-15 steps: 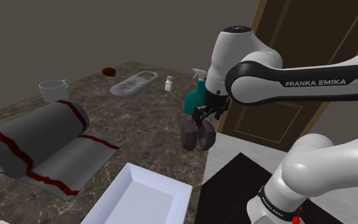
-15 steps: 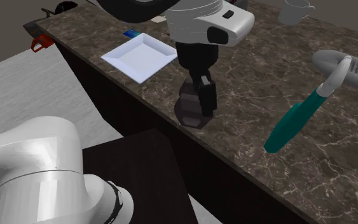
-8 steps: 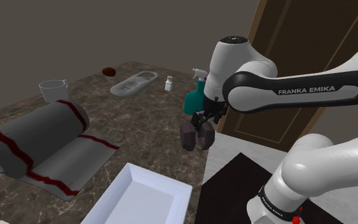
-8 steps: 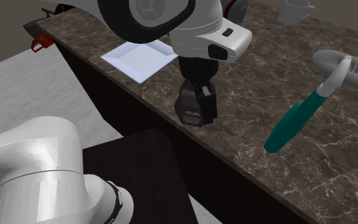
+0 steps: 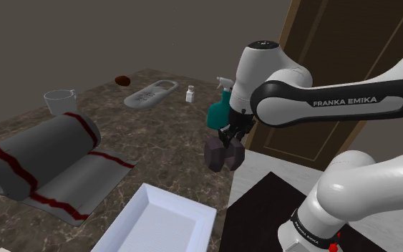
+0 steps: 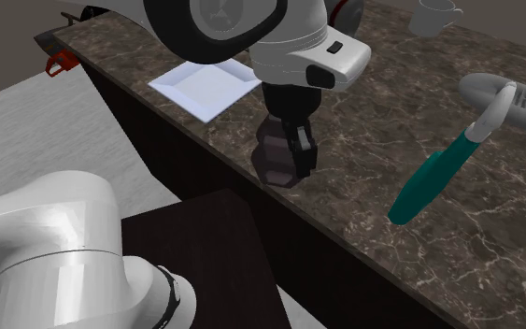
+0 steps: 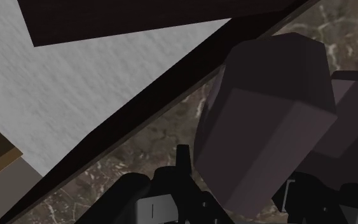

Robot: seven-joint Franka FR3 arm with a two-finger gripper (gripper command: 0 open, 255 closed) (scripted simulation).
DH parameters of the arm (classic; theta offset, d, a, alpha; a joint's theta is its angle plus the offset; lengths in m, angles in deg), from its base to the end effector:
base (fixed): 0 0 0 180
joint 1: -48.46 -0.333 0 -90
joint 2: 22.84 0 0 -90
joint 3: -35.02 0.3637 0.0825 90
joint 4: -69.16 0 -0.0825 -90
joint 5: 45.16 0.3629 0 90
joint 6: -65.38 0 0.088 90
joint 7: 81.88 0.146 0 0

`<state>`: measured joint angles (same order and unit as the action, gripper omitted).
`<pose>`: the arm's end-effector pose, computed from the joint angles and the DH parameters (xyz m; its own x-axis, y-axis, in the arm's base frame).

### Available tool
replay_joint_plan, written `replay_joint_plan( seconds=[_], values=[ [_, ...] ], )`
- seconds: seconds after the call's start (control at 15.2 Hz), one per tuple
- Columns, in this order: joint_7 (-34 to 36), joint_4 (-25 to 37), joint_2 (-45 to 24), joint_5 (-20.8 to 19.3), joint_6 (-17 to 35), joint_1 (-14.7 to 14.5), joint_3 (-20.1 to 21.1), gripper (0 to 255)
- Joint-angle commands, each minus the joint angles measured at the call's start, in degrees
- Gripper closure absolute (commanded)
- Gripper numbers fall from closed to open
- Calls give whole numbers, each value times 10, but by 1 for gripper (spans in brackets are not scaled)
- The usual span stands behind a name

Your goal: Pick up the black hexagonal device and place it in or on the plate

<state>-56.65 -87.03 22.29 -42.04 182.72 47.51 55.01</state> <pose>0.2574 0.1051 0.4461 0.9727 -0.1717 0.1562 -0.1939 -0.9710 0.1400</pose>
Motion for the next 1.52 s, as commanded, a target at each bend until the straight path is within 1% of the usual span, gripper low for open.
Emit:
replay_joint_plan(
  seconds=[0.0,0.33,1.45],
  values=[
    [0,-1,0,0,0,0,0,255],
    [0,-1,0,0,0,0,0,255],
    [-20,120,14,-14,-134,8,-24,255]
  ],
)
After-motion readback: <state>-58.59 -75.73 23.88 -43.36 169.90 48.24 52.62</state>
